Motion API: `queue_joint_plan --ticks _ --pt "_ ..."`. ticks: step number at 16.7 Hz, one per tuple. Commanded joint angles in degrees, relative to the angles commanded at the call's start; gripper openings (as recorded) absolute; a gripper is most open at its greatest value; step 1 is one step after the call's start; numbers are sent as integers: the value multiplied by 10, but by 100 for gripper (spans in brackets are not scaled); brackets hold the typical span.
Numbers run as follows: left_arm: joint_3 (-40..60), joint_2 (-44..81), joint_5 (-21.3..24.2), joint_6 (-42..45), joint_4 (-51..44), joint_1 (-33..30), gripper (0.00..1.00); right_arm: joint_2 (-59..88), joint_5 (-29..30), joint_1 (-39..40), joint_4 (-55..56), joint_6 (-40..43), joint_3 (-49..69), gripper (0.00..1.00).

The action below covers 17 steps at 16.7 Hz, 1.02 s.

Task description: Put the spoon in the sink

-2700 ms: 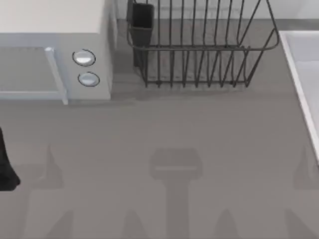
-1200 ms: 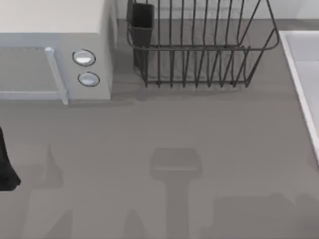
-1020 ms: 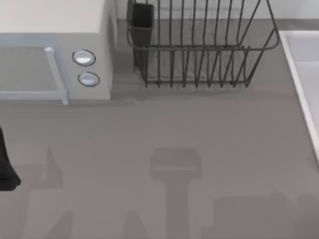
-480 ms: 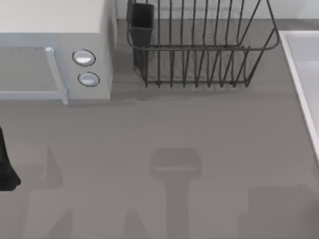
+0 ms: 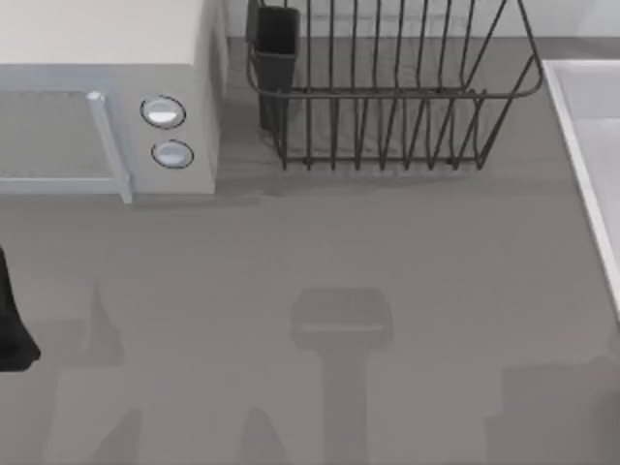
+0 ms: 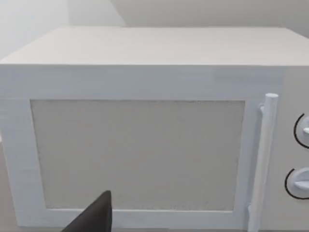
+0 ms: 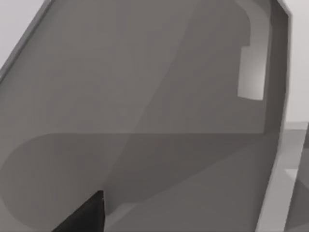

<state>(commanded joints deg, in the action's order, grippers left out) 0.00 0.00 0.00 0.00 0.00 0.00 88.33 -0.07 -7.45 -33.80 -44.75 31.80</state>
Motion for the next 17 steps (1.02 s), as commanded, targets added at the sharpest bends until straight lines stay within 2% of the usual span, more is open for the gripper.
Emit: queue_joint_plan --ticks 2,15,17 --pt "0 0 0 0 0 0 100 0 0 0 0 0 0 100" --pt "0 0 0 0 0 0 100 0 0 0 0 0 0 2" --pt "0 0 0 0 0 0 100 0 0 0 0 0 0 0"
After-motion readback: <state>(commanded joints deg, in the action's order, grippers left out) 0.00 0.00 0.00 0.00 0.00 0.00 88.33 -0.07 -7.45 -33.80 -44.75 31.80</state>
